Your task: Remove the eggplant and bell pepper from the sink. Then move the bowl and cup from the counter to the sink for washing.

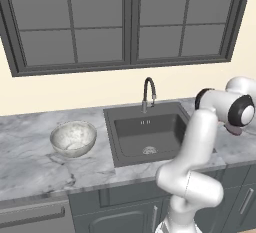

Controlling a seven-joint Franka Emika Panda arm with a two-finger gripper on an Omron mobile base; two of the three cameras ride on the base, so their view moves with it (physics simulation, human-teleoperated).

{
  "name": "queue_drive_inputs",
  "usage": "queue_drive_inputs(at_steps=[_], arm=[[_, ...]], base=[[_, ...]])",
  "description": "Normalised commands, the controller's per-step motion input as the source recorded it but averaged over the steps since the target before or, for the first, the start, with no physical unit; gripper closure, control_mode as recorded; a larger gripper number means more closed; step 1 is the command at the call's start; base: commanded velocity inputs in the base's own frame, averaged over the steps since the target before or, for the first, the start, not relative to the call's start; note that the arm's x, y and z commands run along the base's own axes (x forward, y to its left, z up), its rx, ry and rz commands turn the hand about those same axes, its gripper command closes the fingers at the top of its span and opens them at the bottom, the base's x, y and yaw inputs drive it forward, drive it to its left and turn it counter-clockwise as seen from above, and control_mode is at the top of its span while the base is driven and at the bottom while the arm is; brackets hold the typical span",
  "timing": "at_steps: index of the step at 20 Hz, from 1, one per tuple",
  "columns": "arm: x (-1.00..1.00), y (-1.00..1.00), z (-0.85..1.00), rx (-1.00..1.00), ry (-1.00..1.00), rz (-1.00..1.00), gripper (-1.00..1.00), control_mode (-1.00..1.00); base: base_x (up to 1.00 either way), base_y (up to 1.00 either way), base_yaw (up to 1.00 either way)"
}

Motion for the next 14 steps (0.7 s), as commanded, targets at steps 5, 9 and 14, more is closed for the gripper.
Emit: queue_drive_inputs(at_steps=[5, 9, 14], arm=[[-0.14, 0.38, 0.38, -0.20, 0.00, 0.02, 1.00, -1.00], [-0.09, 0.49, 0.38, -0.22, 0.00, 0.07, 1.00, -1.00], [-0.07, 0.51, 0.37, -0.15, 0.00, 0.13, 1.00, -1.00]], base=[[0.00, 0.00, 0.00], [0.00, 0.00, 0.00], [0.00, 0.00, 0.00]])
